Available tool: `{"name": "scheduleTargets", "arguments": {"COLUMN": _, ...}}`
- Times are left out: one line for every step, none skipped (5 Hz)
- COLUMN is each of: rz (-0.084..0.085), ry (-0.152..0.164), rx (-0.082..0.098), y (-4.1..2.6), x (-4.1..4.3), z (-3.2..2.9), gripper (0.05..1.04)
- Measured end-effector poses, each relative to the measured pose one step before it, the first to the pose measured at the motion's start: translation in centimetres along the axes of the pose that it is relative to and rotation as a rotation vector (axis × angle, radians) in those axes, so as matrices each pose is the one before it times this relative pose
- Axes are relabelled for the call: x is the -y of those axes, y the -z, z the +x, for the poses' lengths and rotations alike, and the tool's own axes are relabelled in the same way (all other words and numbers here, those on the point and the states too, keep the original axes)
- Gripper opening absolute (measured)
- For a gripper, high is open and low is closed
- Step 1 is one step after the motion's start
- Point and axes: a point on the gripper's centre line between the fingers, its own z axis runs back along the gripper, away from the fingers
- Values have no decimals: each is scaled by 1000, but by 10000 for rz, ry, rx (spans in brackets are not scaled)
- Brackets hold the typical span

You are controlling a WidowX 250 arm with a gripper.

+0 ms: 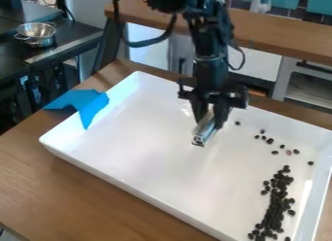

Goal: Sweep into pile

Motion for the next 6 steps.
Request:
{"name": "scheduleTargets", "arguments": {"rz": 355, "ry": -69, "rx": -63, "y": 1011, "x": -667, "z": 106, "gripper": 370}}
{"name": "scheduleTargets", "arguments": {"rz": 289, "ry": -2, "rx": 34, "y": 891, "x": 60, "z": 442, "gripper": 370}}
{"name": "scheduleTargets", "arguments": {"rz": 206, "ry": 55, "rx": -163, "y": 1371, "x": 1197, "z": -210, "gripper": 370}}
{"name": "scheduleTargets", "arguments": {"rz": 184, "ry": -105, "rx": 28, "y": 737, "x": 592, "z": 535, "gripper": 370}}
{"name": "scheduleTargets", "arguments": {"rz": 30, "ry": -243, "rx": 101, "y": -114, "x": 13, "z": 433, "gripper": 370}}
{"name": "scheduleTargets", "arguments": {"rz": 25, "ry": 62, "rx": -105, "y": 429, "x": 46, "z": 205, "gripper": 370}}
